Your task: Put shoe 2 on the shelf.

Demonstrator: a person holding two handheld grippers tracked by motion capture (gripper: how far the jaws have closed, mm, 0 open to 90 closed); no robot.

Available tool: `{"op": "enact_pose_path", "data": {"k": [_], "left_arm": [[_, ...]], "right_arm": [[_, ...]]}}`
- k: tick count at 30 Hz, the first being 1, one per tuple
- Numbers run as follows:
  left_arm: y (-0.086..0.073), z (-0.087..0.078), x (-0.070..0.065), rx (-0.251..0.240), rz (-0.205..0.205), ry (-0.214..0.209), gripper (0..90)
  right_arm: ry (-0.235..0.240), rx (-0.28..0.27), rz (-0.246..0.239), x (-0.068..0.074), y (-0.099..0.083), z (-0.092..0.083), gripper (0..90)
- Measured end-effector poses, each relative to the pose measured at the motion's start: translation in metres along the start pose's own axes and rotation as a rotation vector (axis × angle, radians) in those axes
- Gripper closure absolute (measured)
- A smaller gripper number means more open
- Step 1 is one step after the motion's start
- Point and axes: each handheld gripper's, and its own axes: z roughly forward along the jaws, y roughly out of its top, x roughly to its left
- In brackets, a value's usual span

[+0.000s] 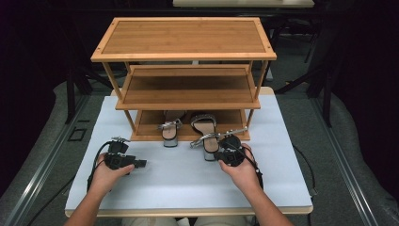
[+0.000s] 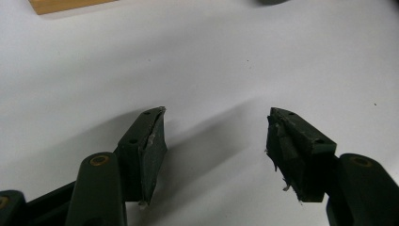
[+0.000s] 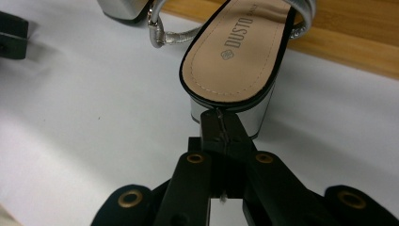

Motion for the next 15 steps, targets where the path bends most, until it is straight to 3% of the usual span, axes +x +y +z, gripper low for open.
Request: {"op": "enact_pose_path", "data": {"k": [6, 15], "left_arm": [[0.0, 0.0, 0.0, -0.001, 0.0, 0.003, 37.7], [0.0, 0.001, 0.001, 0.0, 0.002, 0.0, 37.7]], "right_arm": [[-0.02, -0.009, 0.027, -0.008, 0.014, 0.007, 90.0], [-0.003, -0.006, 0.041, -0.009, 0.027, 0.015, 90.0]]}}
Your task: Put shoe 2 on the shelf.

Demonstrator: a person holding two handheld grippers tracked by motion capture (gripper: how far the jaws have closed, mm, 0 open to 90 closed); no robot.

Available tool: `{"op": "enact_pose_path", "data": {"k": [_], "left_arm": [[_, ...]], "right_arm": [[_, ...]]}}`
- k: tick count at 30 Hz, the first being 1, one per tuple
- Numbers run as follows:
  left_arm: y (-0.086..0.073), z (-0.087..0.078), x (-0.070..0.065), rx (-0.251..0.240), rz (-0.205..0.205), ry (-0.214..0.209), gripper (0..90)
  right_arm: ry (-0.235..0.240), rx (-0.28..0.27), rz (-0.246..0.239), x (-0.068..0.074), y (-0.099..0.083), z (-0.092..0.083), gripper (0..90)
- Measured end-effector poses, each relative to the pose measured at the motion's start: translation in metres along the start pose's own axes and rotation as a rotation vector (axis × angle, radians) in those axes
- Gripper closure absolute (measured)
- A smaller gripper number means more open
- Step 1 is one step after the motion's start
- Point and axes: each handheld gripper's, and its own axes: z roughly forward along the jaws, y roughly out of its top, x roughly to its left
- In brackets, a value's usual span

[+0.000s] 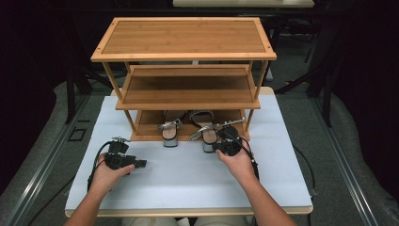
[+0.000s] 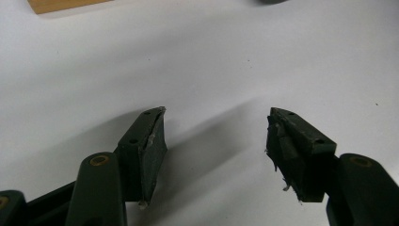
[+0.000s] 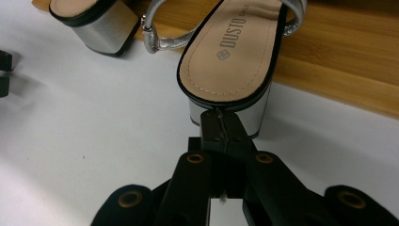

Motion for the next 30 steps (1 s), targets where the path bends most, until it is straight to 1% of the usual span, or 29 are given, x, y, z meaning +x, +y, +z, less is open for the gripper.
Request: {"op": "enact_pose_path", "data": {"k": [3, 6, 8, 12, 14, 17, 19, 21, 23, 25, 26, 27, 30], "left_arm": [[0.0, 0.0, 0.0, -0.001, 0.0, 0.001, 37.7], [0.0, 0.0, 0.0, -0.002, 0.0, 0.001, 37.7], [0.0, 0.001, 0.0, -0.005, 0.0, 0.006, 37.9], [0.0, 0.0, -0.003, -0.01, 0.016, 0.013, 39.3], [0.001, -0.001, -0.004, -0.019, 0.025, 0.019, 39.7], [0.003, -0.002, -0.005, -0.027, 0.03, 0.015, 42.3], [0.004, -0.002, -0.006, -0.036, 0.035, 0.02, 42.6], [0.005, -0.002, -0.007, -0.032, 0.041, 0.021, 42.6], [0.005, -0.002, -0.008, -0.032, 0.042, 0.021, 42.6], [0.006, -0.002, -0.008, -0.042, 0.042, 0.023, 42.6], [0.006, -0.003, -0.008, -0.045, 0.045, 0.026, 42.7], [0.006, -0.004, -0.008, -0.054, 0.047, 0.026, 43.2], [0.006, -0.004, -0.009, -0.059, 0.052, 0.022, 44.1]], "right_arm": [[-0.003, -0.002, 0.003, 0.0, 0.006, 0.007, 90.0], [0.003, -0.004, 0.005, 0.001, 0.007, 0.008, 90.0], [0.007, -0.006, -0.004, 0.003, 0.011, 0.011, 90.0], [-0.004, -0.007, -0.006, 0.006, 0.015, 0.015, 90.0], [0.0, -0.009, 0.0, 0.005, 0.017, 0.018, 90.0], [0.019, -0.011, 0.004, 0.005, 0.019, 0.022, 90.0], [0.029, -0.01, 0.007, 0.006, 0.021, 0.024, 90.0], [0.037, -0.011, 0.002, 0.008, 0.023, 0.027, 90.0], [0.037, -0.007, 0.002, 0.008, 0.024, 0.027, 90.0], [0.026, -0.008, -0.01, 0.009, 0.024, 0.029, 90.0], [0.028, -0.005, -0.004, 0.009, 0.024, 0.029, 90.0], [0.041, -0.001, -0.006, 0.007, 0.024, 0.029, 90.0], [0.04, 0.003, -0.013, 0.007, 0.024, 0.029, 90.0]]}}
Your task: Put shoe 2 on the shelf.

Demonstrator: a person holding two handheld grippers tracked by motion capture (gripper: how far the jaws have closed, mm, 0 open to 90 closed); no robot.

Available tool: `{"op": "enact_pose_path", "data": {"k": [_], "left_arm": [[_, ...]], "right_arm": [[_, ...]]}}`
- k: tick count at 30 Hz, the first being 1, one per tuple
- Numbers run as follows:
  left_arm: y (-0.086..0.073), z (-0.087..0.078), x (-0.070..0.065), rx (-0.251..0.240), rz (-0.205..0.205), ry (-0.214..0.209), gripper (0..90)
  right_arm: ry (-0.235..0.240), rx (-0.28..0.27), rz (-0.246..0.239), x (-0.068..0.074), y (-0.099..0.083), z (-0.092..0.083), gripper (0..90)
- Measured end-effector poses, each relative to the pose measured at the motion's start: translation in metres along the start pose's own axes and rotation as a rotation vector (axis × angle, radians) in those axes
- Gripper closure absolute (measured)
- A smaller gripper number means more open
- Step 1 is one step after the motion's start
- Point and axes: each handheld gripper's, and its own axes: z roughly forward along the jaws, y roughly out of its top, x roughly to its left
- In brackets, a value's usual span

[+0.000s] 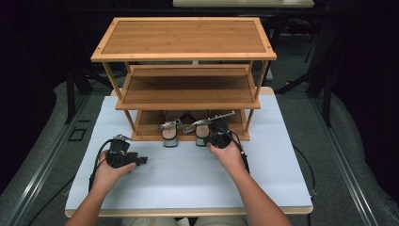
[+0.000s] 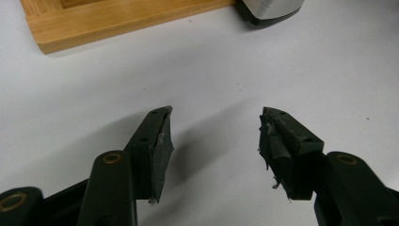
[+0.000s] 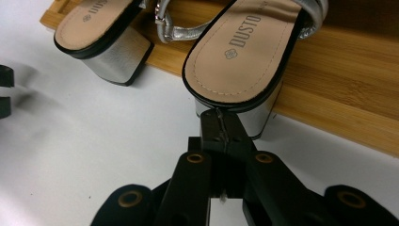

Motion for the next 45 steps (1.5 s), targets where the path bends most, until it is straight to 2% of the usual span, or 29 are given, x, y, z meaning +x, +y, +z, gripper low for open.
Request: {"op": "enact_pose_path", "data": {"k": [3, 18, 22, 27, 29, 34, 43, 45], "left_arm": [[0.0, 0.001, -0.002, 0.001, 0.009, -0.009, 48.5], [0.001, 0.004, -0.003, -0.002, 0.011, -0.011, 50.7], [0.002, 0.004, -0.003, -0.004, 0.011, -0.012, 51.1], [0.006, 0.007, -0.004, 0.001, 0.014, -0.014, 55.0], [0.009, 0.009, -0.006, 0.0, 0.02, -0.005, 58.8], [0.016, 0.013, -0.008, 0.004, 0.022, 0.001, 61.0], [0.035, 0.018, -0.011, -0.021, 0.008, 0.015, 59.6], [0.041, 0.02, -0.012, -0.014, 0.012, 0.003, 59.9]], "right_arm": [[-0.03, 0.006, -0.003, 0.002, -0.002, 0.001, 89.9], [-0.009, -0.001, 0.002, 0.0, -0.003, 0.002, 86.7], [0.01, -0.002, 0.005, 0.0, -0.003, 0.001, 82.4], [0.016, -0.021, 0.011, -0.001, -0.008, -0.006, 80.4], [0.0, -0.031, 0.013, -0.004, -0.012, -0.01, 80.0], [-0.021, -0.038, 0.021, -0.012, -0.016, -0.017, 80.3], [-0.041, -0.053, 0.04, -0.022, -0.017, -0.02, 80.4], [-0.042, -0.054, 0.045, -0.023, -0.017, -0.019, 80.3]]}}
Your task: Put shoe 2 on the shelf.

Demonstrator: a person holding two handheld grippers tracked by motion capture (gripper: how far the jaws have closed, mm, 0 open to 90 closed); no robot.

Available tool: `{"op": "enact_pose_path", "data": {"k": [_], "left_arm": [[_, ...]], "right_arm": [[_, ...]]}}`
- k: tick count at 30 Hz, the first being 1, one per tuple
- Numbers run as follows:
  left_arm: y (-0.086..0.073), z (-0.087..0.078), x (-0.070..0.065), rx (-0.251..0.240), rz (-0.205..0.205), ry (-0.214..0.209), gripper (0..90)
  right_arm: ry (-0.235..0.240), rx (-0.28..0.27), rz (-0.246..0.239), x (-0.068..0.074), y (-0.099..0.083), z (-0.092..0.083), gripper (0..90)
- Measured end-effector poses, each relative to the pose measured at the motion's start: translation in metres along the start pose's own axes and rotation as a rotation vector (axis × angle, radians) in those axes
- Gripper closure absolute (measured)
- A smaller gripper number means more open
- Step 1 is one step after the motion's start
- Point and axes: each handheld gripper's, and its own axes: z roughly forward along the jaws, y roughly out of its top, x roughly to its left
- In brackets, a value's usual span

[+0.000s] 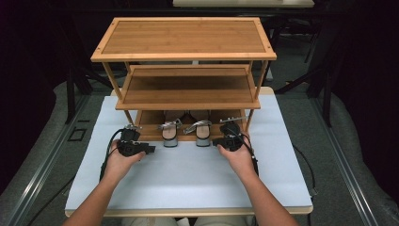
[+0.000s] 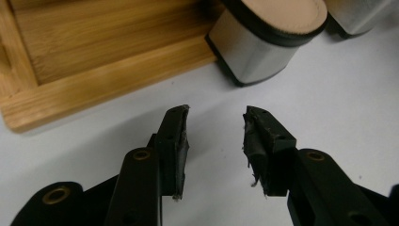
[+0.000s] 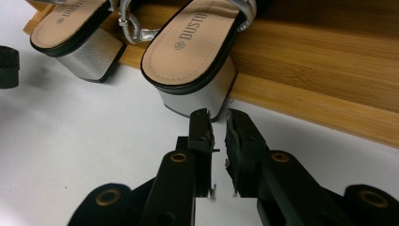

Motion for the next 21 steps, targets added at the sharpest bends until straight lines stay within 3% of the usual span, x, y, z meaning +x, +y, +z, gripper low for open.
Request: {"op": "enact_pose_path", "data": {"k": [6, 15, 21], "left_arm": [[0.009, 0.004, -0.004, -0.005, -0.012, 0.031, 68.5], [0.022, 0.011, -0.005, -0.022, -0.027, 0.004, 86.5], [0.026, 0.017, -0.008, -0.016, -0.029, 0.0, 89.5]], "right_arm": [[-0.002, 0.0, 0.001, -0.001, 0.001, 0.004, 81.0], [-0.029, 0.0, 0.007, -0.001, 0.003, 0.009, 82.6], [-0.04, 0.001, 0.014, 0.0, 0.004, 0.013, 83.2]]}}
